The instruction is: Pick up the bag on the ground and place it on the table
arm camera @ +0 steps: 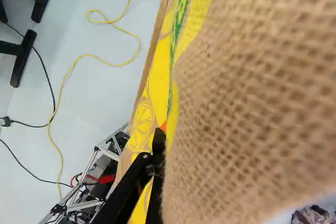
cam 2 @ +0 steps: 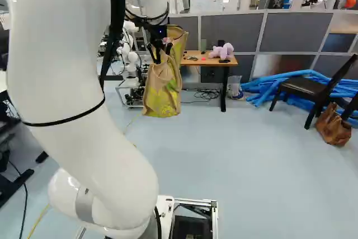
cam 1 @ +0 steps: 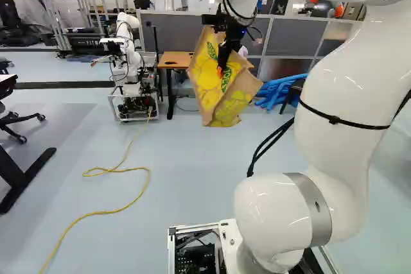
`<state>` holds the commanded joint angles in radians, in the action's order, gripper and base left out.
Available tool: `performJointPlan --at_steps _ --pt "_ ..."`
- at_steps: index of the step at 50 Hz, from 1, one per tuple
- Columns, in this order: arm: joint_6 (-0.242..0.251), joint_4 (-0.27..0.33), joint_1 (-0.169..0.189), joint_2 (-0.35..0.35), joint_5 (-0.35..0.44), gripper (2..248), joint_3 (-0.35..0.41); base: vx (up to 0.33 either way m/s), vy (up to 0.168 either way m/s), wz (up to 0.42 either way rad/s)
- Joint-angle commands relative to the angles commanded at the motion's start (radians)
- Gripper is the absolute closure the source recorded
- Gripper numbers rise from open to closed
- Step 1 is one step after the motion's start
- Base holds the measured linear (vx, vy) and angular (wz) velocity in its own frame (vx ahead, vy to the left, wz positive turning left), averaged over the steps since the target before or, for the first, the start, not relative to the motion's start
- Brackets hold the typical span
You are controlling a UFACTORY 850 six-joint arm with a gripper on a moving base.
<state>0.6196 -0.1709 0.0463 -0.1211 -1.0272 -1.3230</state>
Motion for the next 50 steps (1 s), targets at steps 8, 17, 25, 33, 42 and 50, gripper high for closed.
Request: performJointPlan --at_steps 8,17,25,33,42,50 --pt "0.000 0.007 0.000 0.009 -0.025 228 -0.015 0.000 0.000 0.000" --pt "0.000 0.015 -0.001 0.018 -0.054 228 -0.034 0.000 0.000 0.000" --pt "0.000 0.022 -0.001 0.025 -0.079 228 -0.051 0.000 0.000 0.000" --pt "0.000 0.028 -0.002 0.032 -0.104 228 -0.069 0.000 0.000 0.000" --pt "0.000 0.034 -0.002 0.040 -0.134 228 -0.090 0.000 0.000 0.000" --pt "0.000 0.040 -0.002 0.045 -0.158 228 -0.109 0.000 0.000 0.000"
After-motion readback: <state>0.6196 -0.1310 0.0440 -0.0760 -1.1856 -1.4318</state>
